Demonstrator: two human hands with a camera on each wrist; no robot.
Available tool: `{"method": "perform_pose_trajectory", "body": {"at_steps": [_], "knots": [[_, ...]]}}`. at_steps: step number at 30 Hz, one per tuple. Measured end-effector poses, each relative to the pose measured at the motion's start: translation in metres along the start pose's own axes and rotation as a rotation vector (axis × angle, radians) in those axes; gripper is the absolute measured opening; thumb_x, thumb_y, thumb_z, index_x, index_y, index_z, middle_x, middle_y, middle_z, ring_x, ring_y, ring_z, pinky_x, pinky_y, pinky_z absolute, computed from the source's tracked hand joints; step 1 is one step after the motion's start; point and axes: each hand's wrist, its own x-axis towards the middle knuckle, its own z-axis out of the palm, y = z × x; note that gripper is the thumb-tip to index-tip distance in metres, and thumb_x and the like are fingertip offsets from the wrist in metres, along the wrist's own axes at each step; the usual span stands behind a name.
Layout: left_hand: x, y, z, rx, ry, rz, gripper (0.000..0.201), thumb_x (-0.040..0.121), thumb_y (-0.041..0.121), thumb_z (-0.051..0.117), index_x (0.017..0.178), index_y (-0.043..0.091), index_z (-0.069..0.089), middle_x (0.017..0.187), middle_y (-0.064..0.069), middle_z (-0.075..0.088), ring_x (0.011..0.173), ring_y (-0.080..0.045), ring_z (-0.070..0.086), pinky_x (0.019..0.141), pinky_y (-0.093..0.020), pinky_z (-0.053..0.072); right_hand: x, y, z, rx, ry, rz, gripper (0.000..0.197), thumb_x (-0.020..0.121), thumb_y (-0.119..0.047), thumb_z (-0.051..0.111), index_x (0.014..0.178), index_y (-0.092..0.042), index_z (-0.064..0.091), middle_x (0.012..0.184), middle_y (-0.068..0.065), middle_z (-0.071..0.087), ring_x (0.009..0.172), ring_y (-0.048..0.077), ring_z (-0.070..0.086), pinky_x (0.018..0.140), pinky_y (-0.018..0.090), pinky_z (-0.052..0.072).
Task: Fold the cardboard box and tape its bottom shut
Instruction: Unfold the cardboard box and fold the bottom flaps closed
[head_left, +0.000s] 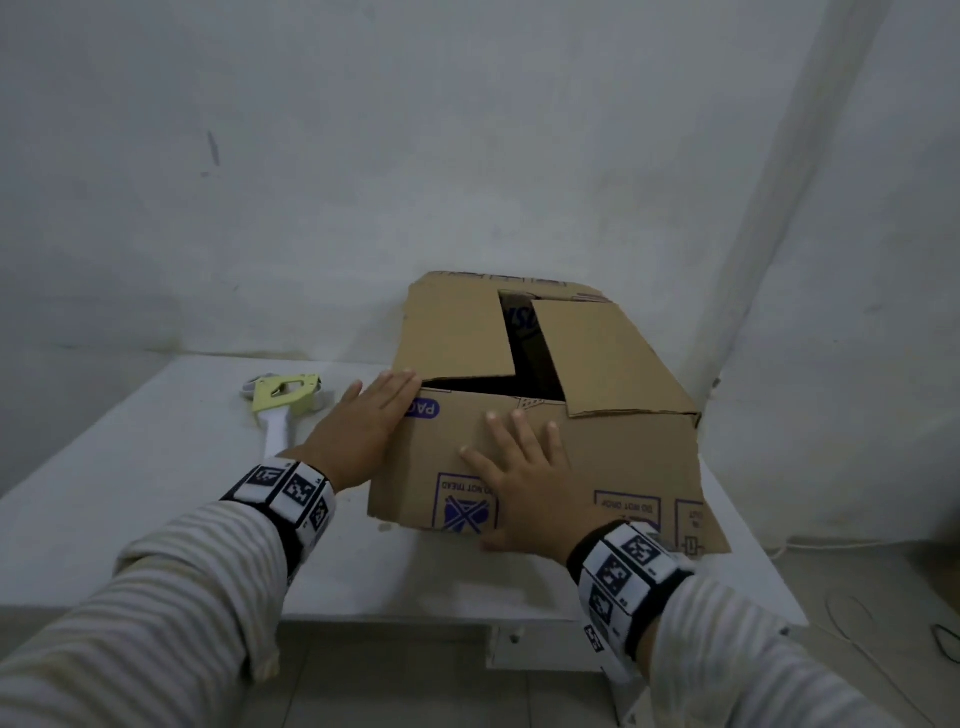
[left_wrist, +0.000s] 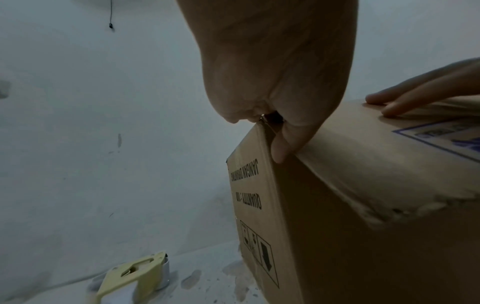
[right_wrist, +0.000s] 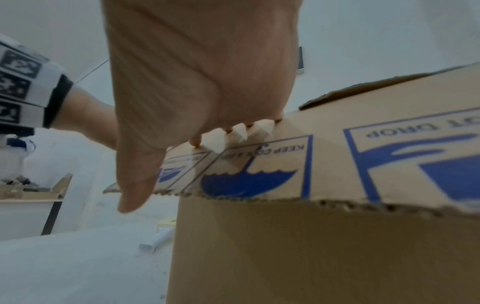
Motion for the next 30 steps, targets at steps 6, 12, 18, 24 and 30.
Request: {"method": "perform_pose_trajectory", "body": {"at_steps": [6,12,18,24,30], "knots": [[0.007,-0.015,-0.012,-0.019,-0.116,0.104,0.081,0.092,0.001,0.045,0.151,0.018,-0.007,0.161,0.001,-0.007,0.149,-0.017,-0.001,0.12,-0.037,0.003,-0.013,-0.016,-0.015,0.082,-0.014,0.036,0.078,0.089,-0.035,0.058,0.151,-0.029,0.012,0.161,0.01,-0.003,0.147,0.034,-0.003,0.116,0.055,0.002],[0.009,-0.022,-0.031,-0.342,-0.128,0.053,0.055,0.099,0.011,0.04,0.15,0.022,0.023,0.155,-0.003,0.029,0.141,-0.021,0.033,0.116,-0.033,0.027,-0.026,-0.009,-0.099,0.236,0.073,0.09,0.039,0.09,-0.019,0.052,0.128,-0.027,0.056,0.12,0.003,0.063,0.107,0.025,0.058,0.081,0.033,0.05],[0.011,-0.012,-0.033,-0.367,0.124,-0.125,0.05,0.1,0.043,0.03,0.066,0.011,0.05,0.06,-0.005,0.049,0.063,-0.028,0.052,0.049,-0.029,0.03,-0.001,0.016,-0.132,0.088,0.433,0.308,0.039,0.087,-0.005,0.046,0.119,-0.019,0.062,0.111,0.006,0.066,0.104,0.027,0.058,0.092,0.036,0.043],[0.025,0.0,-0.028,-0.513,0.256,-0.293,0.041,0.099,0.038,0.036,0.076,0.008,0.052,0.079,-0.014,0.057,0.083,-0.032,0.058,0.064,-0.029,0.032,0.032,0.038,-0.088,0.06,0.841,0.423,0.075,0.074,-0.008,0.063,0.143,-0.009,0.033,0.152,0.026,0.023,0.141,0.042,0.015,0.117,0.049,-0.005],[0.036,0.003,-0.031,-0.445,0.277,-0.348,0.047,0.099,0.041,0.033,0.097,0.004,0.062,0.099,-0.02,0.066,0.095,-0.036,0.06,0.07,-0.033,0.038,0.047,0.045,-0.064,0.246,0.473,0.467,0.084,0.094,-0.035,0.051,0.152,-0.021,-0.007,0.151,0.008,-0.032,0.142,0.03,-0.026,0.117,0.049,-0.005]]}}
